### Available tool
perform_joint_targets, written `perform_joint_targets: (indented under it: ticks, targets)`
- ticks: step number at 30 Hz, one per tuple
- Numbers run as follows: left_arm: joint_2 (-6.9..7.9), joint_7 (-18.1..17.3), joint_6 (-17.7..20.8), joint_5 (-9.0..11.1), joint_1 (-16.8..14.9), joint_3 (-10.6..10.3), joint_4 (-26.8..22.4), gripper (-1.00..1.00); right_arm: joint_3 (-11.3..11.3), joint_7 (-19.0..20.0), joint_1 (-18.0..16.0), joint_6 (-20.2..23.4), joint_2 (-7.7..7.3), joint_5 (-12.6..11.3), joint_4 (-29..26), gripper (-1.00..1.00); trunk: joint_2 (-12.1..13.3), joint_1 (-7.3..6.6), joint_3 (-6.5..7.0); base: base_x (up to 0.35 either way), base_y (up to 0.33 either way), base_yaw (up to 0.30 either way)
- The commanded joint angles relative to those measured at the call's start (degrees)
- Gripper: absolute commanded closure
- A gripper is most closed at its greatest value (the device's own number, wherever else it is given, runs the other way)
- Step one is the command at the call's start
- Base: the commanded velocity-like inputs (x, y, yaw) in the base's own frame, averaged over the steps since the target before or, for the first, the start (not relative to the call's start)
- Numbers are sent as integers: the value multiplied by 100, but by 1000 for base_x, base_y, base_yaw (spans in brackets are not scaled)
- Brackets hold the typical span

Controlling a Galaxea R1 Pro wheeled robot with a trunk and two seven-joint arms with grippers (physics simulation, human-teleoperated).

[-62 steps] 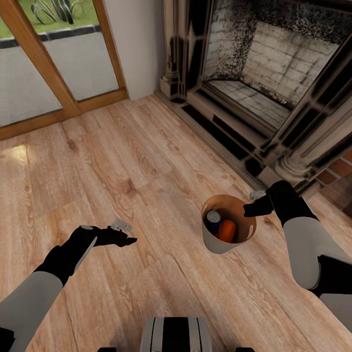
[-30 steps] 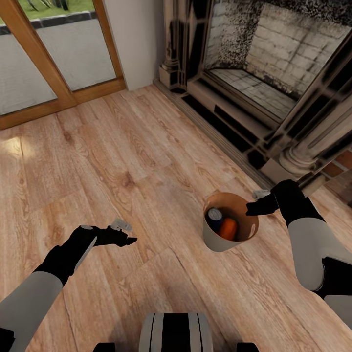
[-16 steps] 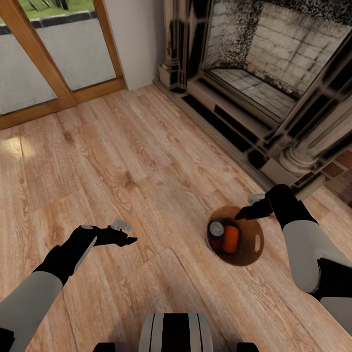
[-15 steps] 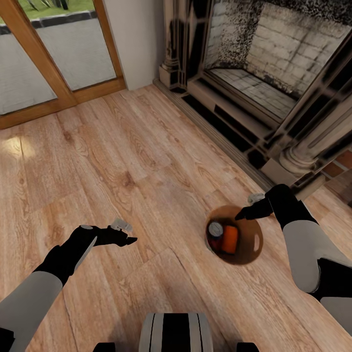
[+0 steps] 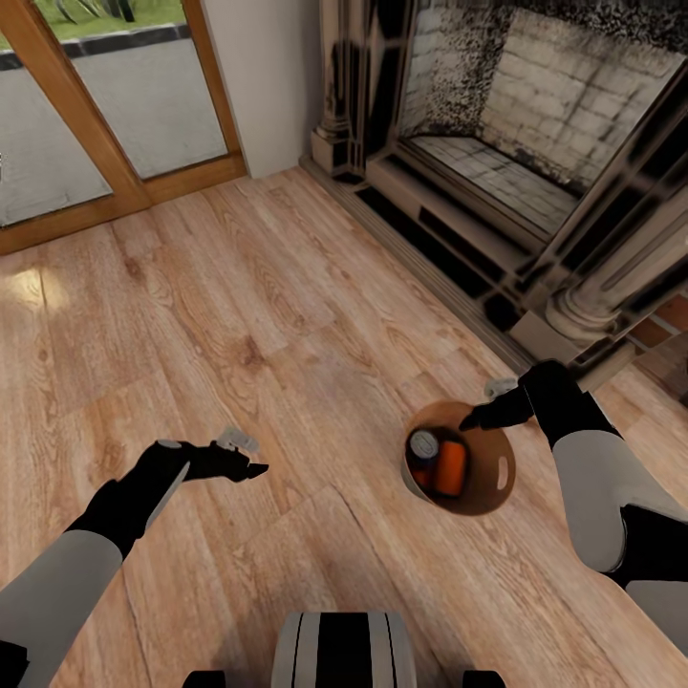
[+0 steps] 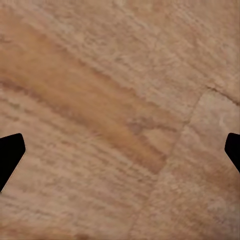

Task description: Put the three can of soda from the living room inside the tash can in the kitchen.

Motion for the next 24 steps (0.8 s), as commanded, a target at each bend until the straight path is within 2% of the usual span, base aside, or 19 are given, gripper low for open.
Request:
perform_joint_targets:
  ticks: [1, 8, 24]
  targets:
    - [0, 0, 1, -2, 0, -2, 2, -100, 0, 0, 0, 0, 2, 1, 1, -100, 2, -2, 23, 0, 0, 0]
    - [-1, 0, 15, -7, 0, -6, 6, -100, -2, -5, 21, 0, 2, 1, 2, -100, 11, -20, 178, 0, 0, 0]
    - [-1, 2, 76, -21, 0, -16, 28, -100, -5, -7, 137, 0, 48, -2, 6, -100, 652, -371, 465, 0, 0, 0]
